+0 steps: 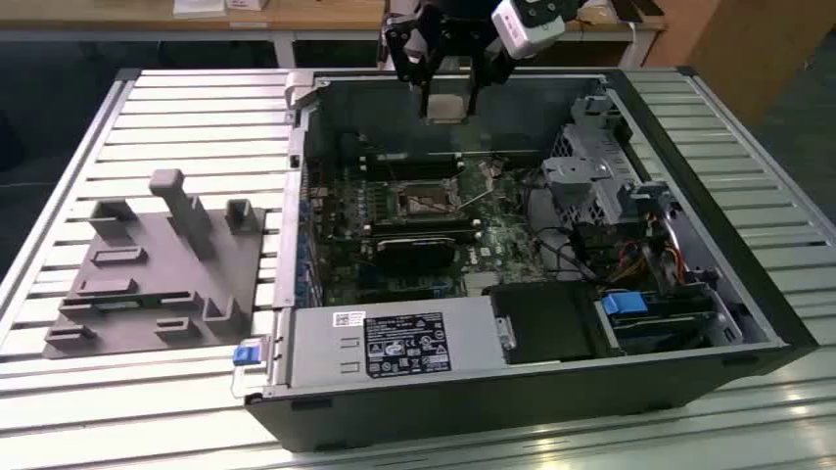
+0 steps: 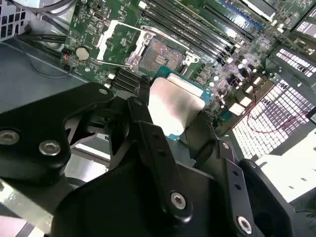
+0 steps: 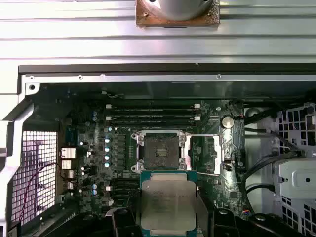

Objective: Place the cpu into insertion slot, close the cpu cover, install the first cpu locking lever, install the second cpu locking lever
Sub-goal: 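Place the cpu into insertion slot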

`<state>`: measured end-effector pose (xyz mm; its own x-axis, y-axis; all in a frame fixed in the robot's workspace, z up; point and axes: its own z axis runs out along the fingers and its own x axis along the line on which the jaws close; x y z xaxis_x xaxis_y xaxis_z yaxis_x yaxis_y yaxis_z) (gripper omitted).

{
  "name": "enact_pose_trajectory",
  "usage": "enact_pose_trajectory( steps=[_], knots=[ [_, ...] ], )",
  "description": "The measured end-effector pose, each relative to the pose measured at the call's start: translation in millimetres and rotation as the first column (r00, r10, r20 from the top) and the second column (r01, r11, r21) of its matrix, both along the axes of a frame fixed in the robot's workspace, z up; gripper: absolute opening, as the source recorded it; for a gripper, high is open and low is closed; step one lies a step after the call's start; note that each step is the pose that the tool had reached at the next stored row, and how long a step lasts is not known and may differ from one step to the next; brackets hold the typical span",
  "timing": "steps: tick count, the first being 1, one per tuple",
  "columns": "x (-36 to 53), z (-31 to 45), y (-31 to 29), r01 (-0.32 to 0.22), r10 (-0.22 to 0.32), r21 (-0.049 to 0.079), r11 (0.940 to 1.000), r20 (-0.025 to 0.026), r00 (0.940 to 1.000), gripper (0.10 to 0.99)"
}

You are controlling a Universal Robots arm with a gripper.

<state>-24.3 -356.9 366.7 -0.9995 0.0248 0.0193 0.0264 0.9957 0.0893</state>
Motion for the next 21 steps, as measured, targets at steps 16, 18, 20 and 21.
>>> enact_pose_trajectory(
  steps=[16,18,20,21],
  knots=[
    [0.0,-0.1,0.0,0.035,-0.035,0.000,0.9994,0.0000,0.9994,0.537],
    [0.0,-0.1,0.0,0.047,-0.047,0.000,0.9989,0.0000,0.9989,0.537],
    [0.0,-0.2,0.0,0.061,-0.061,0.000,0.9982,0.0000,0.9982,0.537],
    [0.0,-0.2,0.0,0.068,-0.068,0.000,0.9977,-0.0001,0.9977,0.537]
  ],
)
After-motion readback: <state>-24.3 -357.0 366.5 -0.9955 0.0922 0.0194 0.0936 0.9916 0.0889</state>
